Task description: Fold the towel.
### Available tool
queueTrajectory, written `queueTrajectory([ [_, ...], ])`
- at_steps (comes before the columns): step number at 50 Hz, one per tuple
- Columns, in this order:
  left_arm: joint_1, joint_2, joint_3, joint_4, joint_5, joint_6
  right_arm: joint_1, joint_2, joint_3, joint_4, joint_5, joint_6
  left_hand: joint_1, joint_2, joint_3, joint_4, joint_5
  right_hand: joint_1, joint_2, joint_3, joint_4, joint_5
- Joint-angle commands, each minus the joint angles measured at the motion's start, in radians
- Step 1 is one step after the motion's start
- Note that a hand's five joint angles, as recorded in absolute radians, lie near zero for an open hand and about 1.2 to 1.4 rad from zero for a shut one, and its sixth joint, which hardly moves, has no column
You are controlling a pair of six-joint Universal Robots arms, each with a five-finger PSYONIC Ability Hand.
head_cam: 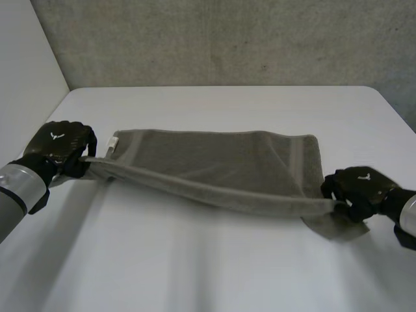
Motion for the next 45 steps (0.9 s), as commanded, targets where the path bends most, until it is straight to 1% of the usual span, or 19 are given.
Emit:
queueTrajectory([
  [1,-0.002,0.091,0.018,-0.019,0.022,-0.003,-0.055,-0.182,-0.13,0.128,-0.02,0.001,0.073,0.058,0.054,0.032,0.065,0.07,0.09,0.07,0.06,0.059],
  [5,-0.002,0.157,0.026,-0.038,0.029,-0.003,-0.083,-0.263,-0.247,0.205,-0.03,-0.004,0.073,0.058,0.054,0.032,0.065,0.07,0.09,0.07,0.06,0.059],
  [10,-0.003,0.24,0.049,-0.087,0.03,-0.003,-0.084,-0.31,-0.334,0.257,-0.036,-0.005,0.073,0.058,0.054,0.032,0.065,0.07,0.09,0.07,0.06,0.059],
  [16,-0.002,0.238,0.063,-0.099,0.033,-0.001,-0.078,-0.314,-0.393,0.28,-0.034,-0.012,0.073,0.058,0.054,0.032,0.065,0.07,0.09,0.07,0.06,0.059],
  [20,0.002,0.17,0.092,-0.091,0.035,0.0,-0.07,-0.288,-0.423,0.27,-0.027,-0.016,0.073,0.058,0.054,0.032,0.065,0.07,0.09,0.07,0.06,0.059],
  [21,-0.003,0.121,0.113,-0.091,0.035,0.002,-0.064,-0.258,-0.436,0.262,-0.027,-0.019,0.073,0.058,0.054,0.032,0.065,0.07,0.09,0.07,0.06,0.059],
  [24,-0.011,0.071,0.146,-0.091,0.033,0.002,-0.05,-0.205,-0.46,0.25,-0.022,-0.019,0.073,0.058,0.054,0.032,0.065,0.07,0.09,0.07,0.06,0.059],
  [26,-0.015,-0.025,0.221,-0.091,0.03,0.002,0.004,-0.086,-0.528,0.231,0.008,-0.025,0.073,0.058,0.054,0.032,0.065,0.07,0.09,0.07,0.06,0.059],
  [27,-0.015,-0.026,0.221,-0.091,0.03,0.002,0.005,-0.086,-0.528,0.231,0.009,-0.025,0.073,0.058,0.054,0.032,0.065,0.07,0.09,0.07,0.06,0.059],
  [29,-0.025,-0.129,0.313,-0.093,0.025,0.002,0.061,0.006,-0.592,0.23,0.057,-0.051,0.073,0.058,0.054,0.032,0.065,0.07,0.09,0.07,0.06,0.059],
  [30,-0.025,-0.13,0.313,-0.093,0.025,0.002,0.062,0.006,-0.592,0.23,0.058,-0.051,0.073,0.058,0.054,0.032,0.065,0.07,0.09,0.07,0.06,0.059],
  [31,-0.035,-0.183,0.366,-0.096,0.022,0.0,0.084,0.049,-0.624,0.23,0.085,-0.071,0.073,0.058,0.054,0.032,0.065,0.07,0.09,0.07,0.06,0.059],
  [32,-0.035,-0.184,0.367,-0.096,0.022,0.0,0.106,0.095,-0.655,0.23,0.105,-0.096,0.073,0.058,0.054,0.032,0.065,0.07,0.09,0.07,0.06,0.059],
  [33,-0.049,-0.237,0.418,-0.099,0.018,0.002,0.106,0.095,-0.655,0.23,0.105,-0.096,0.073,0.058,0.054,0.032,0.065,0.07,0.09,0.07,0.06,0.059],
  [34,-0.067,-0.287,0.471,-0.102,0.015,0.002,0.126,0.144,-0.686,0.228,0.12,-0.117,0.073,0.058,0.054,0.032,0.065,0.07,0.09,0.07,0.06,0.059],
  [35,-0.068,-0.288,0.471,-0.102,0.015,0.002,0.126,0.144,-0.686,0.228,0.121,-0.117,0.073,0.058,0.054,0.032,0.065,0.07,0.09,0.07,0.06,0.059],
  [37,-0.092,-0.382,0.569,-0.117,0.013,0.002,0.158,0.23,-0.742,0.225,0.142,-0.145,0.073,0.058,0.054,0.032,0.065,0.07,0.09,0.07,0.06,0.059],
  [43,-0.107,-0.506,0.69,-0.153,0.01,0.002,0.192,0.342,-0.813,0.191,0.167,-0.143,0.073,0.058,0.054,0.032,0.065,0.07,0.09,0.07,0.06,0.059],
  [45,-0.129,-0.58,0.758,-0.165,0.001,0.006,0.222,0.403,-0.853,0.15,0.197,-0.142,0.073,0.058,0.054,0.032,0.065,0.07,0.09,0.07,0.06,0.059],
])
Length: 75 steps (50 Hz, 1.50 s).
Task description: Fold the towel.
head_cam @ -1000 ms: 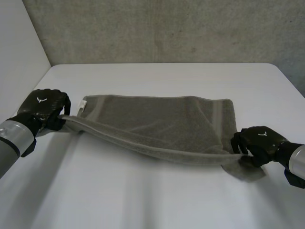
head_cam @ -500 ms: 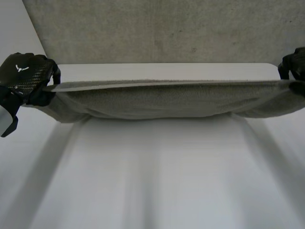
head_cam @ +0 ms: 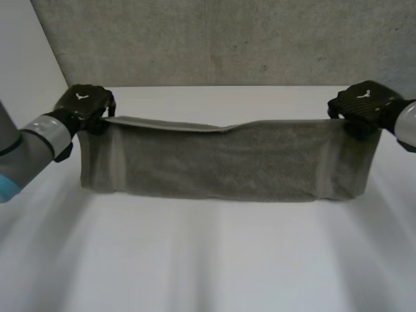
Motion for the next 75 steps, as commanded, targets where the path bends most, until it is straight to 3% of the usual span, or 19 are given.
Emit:
queueTrajectory([
  [1,-0.035,-0.158,0.152,-0.036,-0.011,0.005,0.054,0.14,-0.09,-0.065,0.048,-0.001,0.073,0.049,0.046,0.032,0.055,0.07,0.072,0.068,0.06,0.053],
  [4,-0.053,-0.22,0.21,-0.047,-0.023,0.006,0.073,0.186,-0.118,-0.106,0.081,-0.001,0.073,0.049,0.046,0.032,0.055,0.07,0.072,0.068,0.06,0.053],
  [5,-0.055,-0.245,0.233,-0.055,-0.031,0.006,0.08,0.206,-0.132,-0.126,0.098,-0.001,-0.017,-0.041,-0.043,-0.058,-0.034,0.07,0.072,0.068,0.06,0.053],
  [6,-0.055,-0.245,0.233,-0.055,-0.031,0.006,0.088,0.225,-0.143,-0.142,0.112,0.001,-0.017,-0.042,-0.044,-0.059,-0.035,-0.301,-0.299,-0.303,-0.311,-0.318],
  [7,-0.056,-0.265,0.254,-0.065,-0.042,0.006,0.088,0.225,-0.143,-0.142,0.112,0.001,-0.352,-0.376,-0.379,-0.393,-0.37,-0.305,-0.303,-0.306,-0.315,-0.322],
  [8,-0.056,-0.279,0.271,-0.076,-0.054,0.006,0.094,0.238,-0.152,-0.155,0.129,0.004,-0.631,-0.656,-0.658,-0.673,-0.649,-0.709,-0.707,-0.71,-0.719,-0.726],
  [9,-0.056,-0.279,0.271,-0.076,-0.054,0.006,0.094,0.239,-0.152,-0.155,0.129,0.004,-0.634,-0.658,-0.661,-0.676,-0.652,-0.713,-0.711,-0.714,-0.723,-0.73],
  [11,-0.056,-0.292,0.297,-0.09,-0.094,0.006,0.108,0.251,-0.167,-0.181,0.162,0.027,-0.923,-0.948,-0.95,-0.965,-0.941,-1.152,-1.15,-1.153,-1.162,-1.169],
  [14,-0.056,-0.29,0.304,-0.095,-0.143,0.003,0.114,0.245,-0.17,-0.209,0.187,0.073,-1.074,-1.098,-1.101,-1.116,-1.092,-1.152,-1.15,-1.153,-1.162,-1.169],
  [19,-0.055,-0.262,0.287,-0.098,-0.186,-0.002,0.117,0.205,-0.155,-0.231,0.193,0.147,-1.092,-1.116,-1.119,-1.134,-1.11,-1.152,-1.15,-1.153,-1.162,-1.169],
  [25,-0.042,-0.191,0.221,-0.135,-0.195,-0.006,0.119,0.122,-0.09,-0.229,0.193,0.179,-1.101,-1.125,-1.128,-1.142,-1.119,-1.152,-1.15,-1.153,-1.162,-1.169],
  [30,-0.032,-0.066,0.074,-0.141,-0.191,-0.006,0.117,-0.014,0.063,-0.243,0.184,0.177,-1.101,-1.125,-1.128,-1.142,-1.119,-1.152,-1.15,-1.153,-1.162,-1.169],
  [38,-0.03,0.088,-0.142,-0.104,-0.185,-0.012,0.109,-0.113,0.26,-0.232,0.182,0.171,-1.092,-1.117,-1.119,-1.134,-1.11,-1.152,-1.15,-1.153,-1.162,-1.169],
  [46,-0.032,0.18,-0.342,0.071,-0.185,-0.071,0.105,-0.105,0.445,-0.26,0.178,0.164,-1.083,-1.108,-1.11,-1.125,-1.101,-1.152,-1.15,-1.153,-1.162,-1.169],
  [56,-0.029,0.165,-0.465,0.24,-0.166,-0.139,0.034,-0.027,0.528,-0.48,0.169,0.167,-1.083,-1.108,-1.11,-1.125,-1.101,-1.01,-1.008,-1.011,-1.02,-1.027],
  [59,-0.03,0.165,-0.474,0.261,-0.157,-0.149,0.03,-0.013,0.526,-0.508,0.167,0.168,-1.083,-1.108,-1.11,-1.125,-1.101,-0.907,-0.905,-0.909,-0.917,-0.925],
  [75,-0.038,0.178,-0.537,0.346,-0.142,-0.179,-0.021,0.079,0.511,-0.525,0.163,0.162,-1.083,-1.108,-1.11,-1.125,-1.101,-0.824,-0.823,-0.826,-0.834,-0.842],
])
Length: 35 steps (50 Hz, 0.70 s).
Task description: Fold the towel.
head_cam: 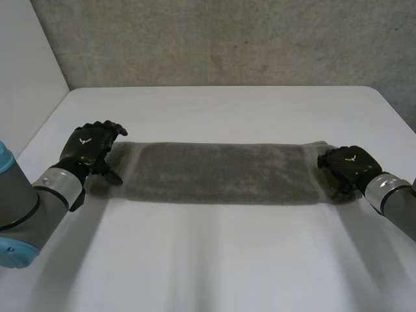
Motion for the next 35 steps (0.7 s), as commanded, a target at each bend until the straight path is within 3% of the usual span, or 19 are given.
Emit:
queueTrajectory([
  [1,0.004,0.007,-0.013,0.007,-0.001,0.001,-0.02,0.02,-0.004,0.004,-0.002,-0.001,-0.057,-0.044,-0.047,-0.056,-0.013,0.029,0.024,0.021,0.02,0.011],
  [6,0.004,0.007,-0.011,0.009,-0.001,0.001,-0.031,0.026,-0.011,0.007,0.0,-0.002,-0.057,-0.044,-0.047,-0.056,-0.013,0.167,0.162,0.159,0.158,0.149],
  [8,0.003,0.007,-0.013,0.007,-0.001,0.001,-0.048,0.026,-0.014,0.004,0.0,-0.002,-0.057,-0.044,-0.047,-0.056,-0.013,0.491,0.486,0.483,0.482,0.473],
  [9,0.003,0.007,-0.013,0.007,-0.001,0.001,-0.048,0.026,-0.015,0.004,0.0,-0.002,-0.057,-0.044,-0.047,-0.056,-0.013,0.493,0.488,0.485,0.483,0.474],
  [11,0.0,0.007,-0.013,0.007,-0.001,0.001,-0.061,0.026,-0.025,0.007,0.0,-0.002,-0.06,-0.047,-0.05,-0.059,-0.016,0.779,0.774,0.771,0.77,0.761],
  [13,0.0,0.007,-0.013,0.009,-0.001,0.001,-0.069,0.026,-0.033,0.009,0.001,-0.002,-0.06,-0.047,-0.05,-0.059,-0.016,0.922,0.917,0.914,0.912,0.904],
  [28,0.009,0.007,-0.013,0.009,-0.001,0.001,-0.238,0.031,-0.133,0.035,0.024,-0.078,-0.066,-0.053,-0.056,-0.065,-0.022,0.923,0.918,0.916,0.914,0.905],
  [35,0.01,0.007,-0.013,0.009,-0.003,0.001,-0.292,0.002,-0.312,0.197,0.067,-0.128,-0.069,-0.056,-0.059,-0.068,-0.024,0.923,0.918,0.916,0.914,0.905],
])
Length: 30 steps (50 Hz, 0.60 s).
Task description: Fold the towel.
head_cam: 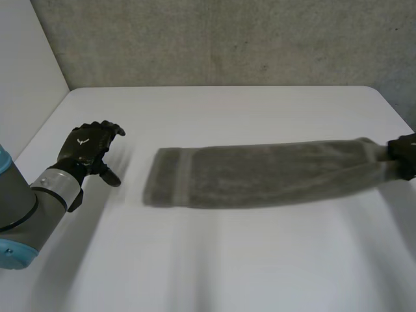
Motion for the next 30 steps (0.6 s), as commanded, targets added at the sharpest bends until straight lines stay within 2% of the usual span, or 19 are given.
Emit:
queueTrajectory([
  [1,0.001,0.0,-0.001,0.0,-0.002,0.0,-0.038,-0.024,-0.151,0.137,0.033,-0.038,-0.069,-0.056,-0.059,-0.068,-0.025,0.087,0.095,0.113,0.064,0.08],
  [4,0.001,0.0,-0.001,0.0,-0.002,0.0,-0.021,-0.058,-0.23,0.204,0.034,-0.031,-0.069,-0.056,-0.059,-0.068,-0.025,0.087,0.095,0.113,0.064,0.08],
  [6,0.001,0.0,-0.001,0.0,-0.002,0.0,0.074,-0.096,-0.292,0.249,0.036,-0.008,-0.069,-0.056,-0.059,-0.068,-0.025,0.087,0.095,0.113,0.064,0.08],
  [7,0.001,0.0,-0.001,0.0,-0.002,0.0,0.074,-0.096,-0.293,0.249,0.036,-0.008,-0.069,-0.056,-0.059,-0.068,-0.025,0.087,0.095,0.113,0.064,0.08],
  [8,0.0,0.0,-0.001,0.0,-0.002,0.0,0.143,-0.111,-0.323,0.259,0.042,0.003,-0.069,-0.056,-0.059,-0.068,-0.025,0.087,0.095,0.113,0.064,0.08],
  [9,0.0,0.0,-0.001,0.0,-0.002,0.0,0.143,-0.112,-0.323,0.259,0.042,0.003,-0.069,-0.056,-0.059,-0.068,-0.025,0.087,0.095,0.113,0.064,0.08],
  [11,-0.002,0.0,-0.001,0.0,-0.002,0.0,0.287,-0.125,-0.372,0.269,0.082,0.014,-0.069,-0.056,-0.059,-0.068,-0.025,0.087,0.095,0.113,0.064,0.08],
  [12,-0.002,0.0,-0.001,0.0,-0.002,0.0,0.287,-0.125,-0.372,0.269,0.082,0.014,-0.069,-0.056,-0.059,-0.068,-0.025,0.087,0.095,0.113,0.064,0.08],
  [14,-0.002,0.0,-0.001,0.0,-0.002,0.0,0.466,-0.122,-0.403,0.267,0.143,0.005,-0.069,-0.056,-0.059,-0.068,-0.025,0.087,0.095,0.113,0.064,0.08],
  [15,-0.002,0.0,-0.001,0.0,-0.002,0.0,0.467,-0.122,-0.403,0.267,0.143,0.005,-0.069,-0.056,-0.059,-0.068,-0.025,0.087,0.095,0.113,0.064,0.08],
  [17,0.0,0.0,-0.001,0.0,-0.002,0.0,0.638,-0.092,-0.426,0.256,0.187,-0.003,-0.069,-0.056,-0.059,-0.068,-0.025,0.087,0.095,0.113,0.064,0.08],
  [18,0.0,0.0,-0.001,0.0,-0.002,0.0,0.639,-0.092,-0.426,0.256,0.188,-0.003,-0.069,-0.056,-0.059,-0.068,-0.025,0.087,0.095,0.113,0.064,0.08],
  [19,0.001,0.0,-0.001,0.0,-0.002,0.0,0.715,-0.048,-0.444,0.25,0.2,-0.011,-0.069,-0.056,-0.059,-0.068,-0.025,0.087,0.095,0.113,0.064,0.08],
  [20,0.001,0.0,-0.001,0.0,-0.002,0.0,0.715,-0.047,-0.444,0.25,0.2,-0.011,-0.069,-0.056,-0.059,-0.068,-0.025,0.087,0.095,0.113,0.064,0.08],
  [22,0.001,0.0,-0.001,0.0,-0.002,0.0,0.864,0.054,-0.496,0.238,0.23,-0.035,-0.069,-0.056,-0.059,-0.068,-0.025,0.087,0.095,0.113,0.064,0.08],
  [23,0.001,0.0,-0.001,0.0,-0.002,0.0,0.864,0.054,-0.497,0.238,0.231,-0.035,-0.069,-0.056,-0.059,-0.068,-0.025,0.087,0.095,0.113,0.064,0.08],
  [25,0.001,0.0,-0.001,0.0,-0.002,0.0,0.976,0.164,-0.547,0.235,0.26,-0.057,-0.069,-0.056,-0.059,-0.068,-0.025,0.087,0.095,0.113,0.064,0.08],
  [28,0.001,0.0,-0.001,0.0,-0.002,0.0,1.013,0.23,-0.579,0.235,0.278,-0.064,-0.069,-0.056,-0.059,-0.068,-0.025,0.087,0.095,0.113,0.064,0.08],
  [30,0.0,0.0,-0.001,0.0,0.0,0.0,1.06,0.345,-0.645,0.238,0.3,-0.078,-0.069,-0.056,-0.059,-0.068,-0.025,0.087,0.095,0.113,0.064,0.08],
])
